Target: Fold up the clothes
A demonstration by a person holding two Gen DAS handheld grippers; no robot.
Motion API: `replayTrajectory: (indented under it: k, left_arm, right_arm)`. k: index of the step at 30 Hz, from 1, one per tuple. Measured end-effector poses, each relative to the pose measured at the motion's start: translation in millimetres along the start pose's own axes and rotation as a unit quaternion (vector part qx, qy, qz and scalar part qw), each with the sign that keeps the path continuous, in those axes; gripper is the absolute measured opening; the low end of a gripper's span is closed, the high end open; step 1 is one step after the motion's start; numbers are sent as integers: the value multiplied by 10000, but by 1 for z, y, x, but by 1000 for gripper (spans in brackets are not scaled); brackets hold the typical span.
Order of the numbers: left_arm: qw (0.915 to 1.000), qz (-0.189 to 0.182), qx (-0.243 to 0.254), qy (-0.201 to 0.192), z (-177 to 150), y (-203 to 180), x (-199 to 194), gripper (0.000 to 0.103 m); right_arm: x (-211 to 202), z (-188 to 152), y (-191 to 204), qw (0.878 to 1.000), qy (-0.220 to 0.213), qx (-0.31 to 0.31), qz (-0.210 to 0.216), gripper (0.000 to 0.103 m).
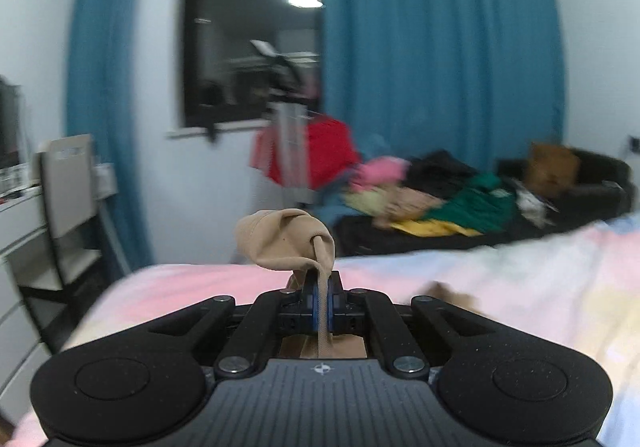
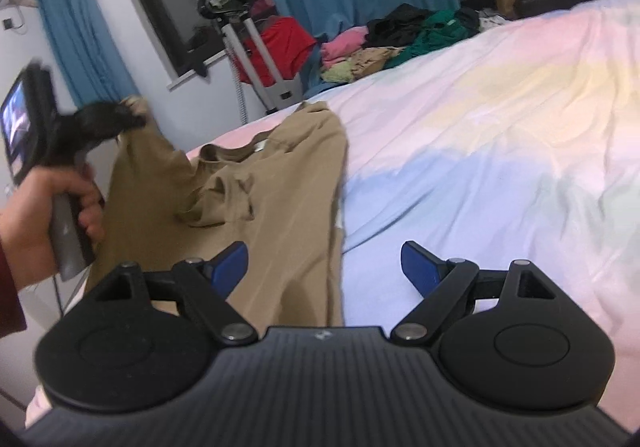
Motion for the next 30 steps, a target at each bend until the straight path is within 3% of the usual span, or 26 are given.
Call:
replayTrajectory:
  k: [4,8,10,11,12,13,14,17,20,23,27,30]
  left_arm:
    - [9986,-252,348,317,-22,-68,12,4]
    - [9950,-181,590,787,-62,-108,29,9]
    - [9936,-305,497,963,-76,-113,34,20]
    - [9931,-360,443,1024,-80,-114,34,38]
    - [9926,-384,394,1080,-84,-109,35,48]
    - [9927,-387,327,1092,-85,-102,29,61]
    - [9928,-390,260,1101,-86,-95,24,66]
    - [9907,-433,-228,1266,-80,-59,-5,75]
    - [9907,-208,-586,1206,-77,-12,-61,82]
    - [9901,-71,-613,1263,-93,28,-126,83]
    - [9886,421,-551,1335,-120,89,-204,83]
    - [9874,572,-701,1298,-130,129,-253,83]
  right_arm:
    - [2,1,-7,10000,16,71,-16,85]
    - [-2,12,-19,9993,-224,280,113,85]
    - [-3,16,-27,9987,-324,389,102,85]
    - [-3,17,-31,9984,-356,430,97,85]
    - [-3,18,-34,9982,-374,469,90,85]
    - [-2,19,-33,9982,-379,461,112,85]
    - [-2,19,-32,9982,-381,441,140,85]
    - [0,21,-28,9983,-388,382,225,85]
    - [-1,23,-22,9981,-431,279,336,85]
    - [-8,25,-15,9977,-460,190,451,85]
    - [-24,22,1,9970,-397,-22,659,85]
    - [-36,13,21,9958,-140,-184,890,85]
Point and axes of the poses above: each gripper's, at about its wrist camera, not at the fingertips, and x roughly the way its jaws point, y to its left, z to its top, the point moved 7 cm from there along x, roughly the way its jaws point, and after that the axes turned 15 degrees about z, right-handed, at the moved point
